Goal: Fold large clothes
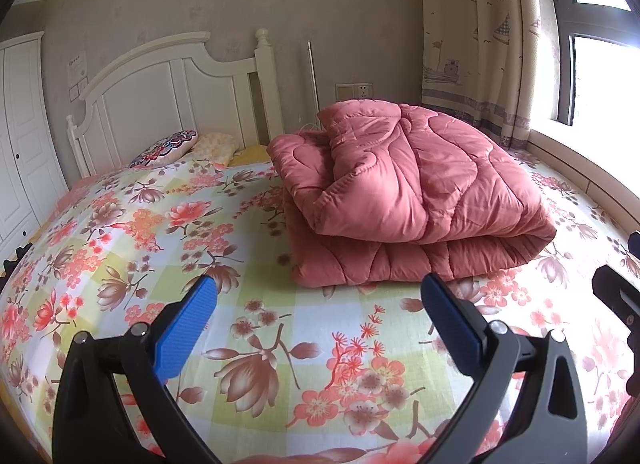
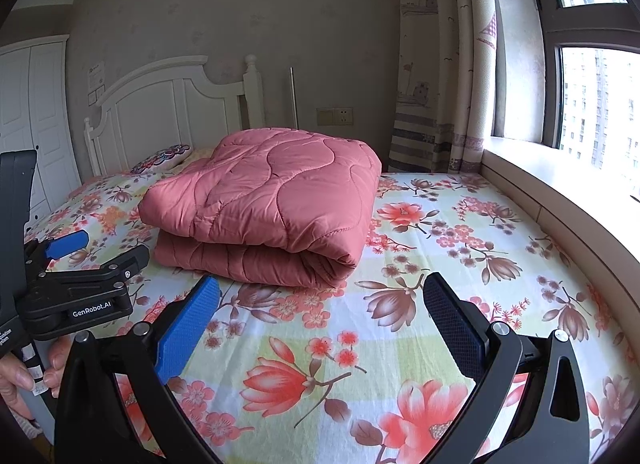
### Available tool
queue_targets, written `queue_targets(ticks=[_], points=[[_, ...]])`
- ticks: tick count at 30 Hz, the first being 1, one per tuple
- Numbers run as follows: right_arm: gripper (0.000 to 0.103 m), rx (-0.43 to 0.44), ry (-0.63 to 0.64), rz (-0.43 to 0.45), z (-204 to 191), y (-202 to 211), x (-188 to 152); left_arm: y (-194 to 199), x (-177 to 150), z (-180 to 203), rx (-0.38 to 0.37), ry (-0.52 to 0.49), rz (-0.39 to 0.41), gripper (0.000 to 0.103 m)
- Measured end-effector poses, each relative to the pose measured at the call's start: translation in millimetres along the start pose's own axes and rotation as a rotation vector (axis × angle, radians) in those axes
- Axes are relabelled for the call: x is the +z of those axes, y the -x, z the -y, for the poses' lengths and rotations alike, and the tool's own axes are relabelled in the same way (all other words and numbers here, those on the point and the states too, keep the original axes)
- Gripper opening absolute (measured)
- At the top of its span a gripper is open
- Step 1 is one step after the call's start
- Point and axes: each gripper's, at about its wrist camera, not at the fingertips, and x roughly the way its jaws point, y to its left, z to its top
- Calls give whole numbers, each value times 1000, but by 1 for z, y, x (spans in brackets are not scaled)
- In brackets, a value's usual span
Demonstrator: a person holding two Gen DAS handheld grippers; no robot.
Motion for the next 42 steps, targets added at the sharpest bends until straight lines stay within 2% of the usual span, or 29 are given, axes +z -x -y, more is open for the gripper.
queue_targets(ticks=[21, 42], points=[[98, -2, 4, 15, -6, 11, 1, 17, 3, -1, -7, -9, 34, 101], [98, -3, 63, 88, -28, 54, 9, 77, 12, -8, -19, 18, 169, 101]])
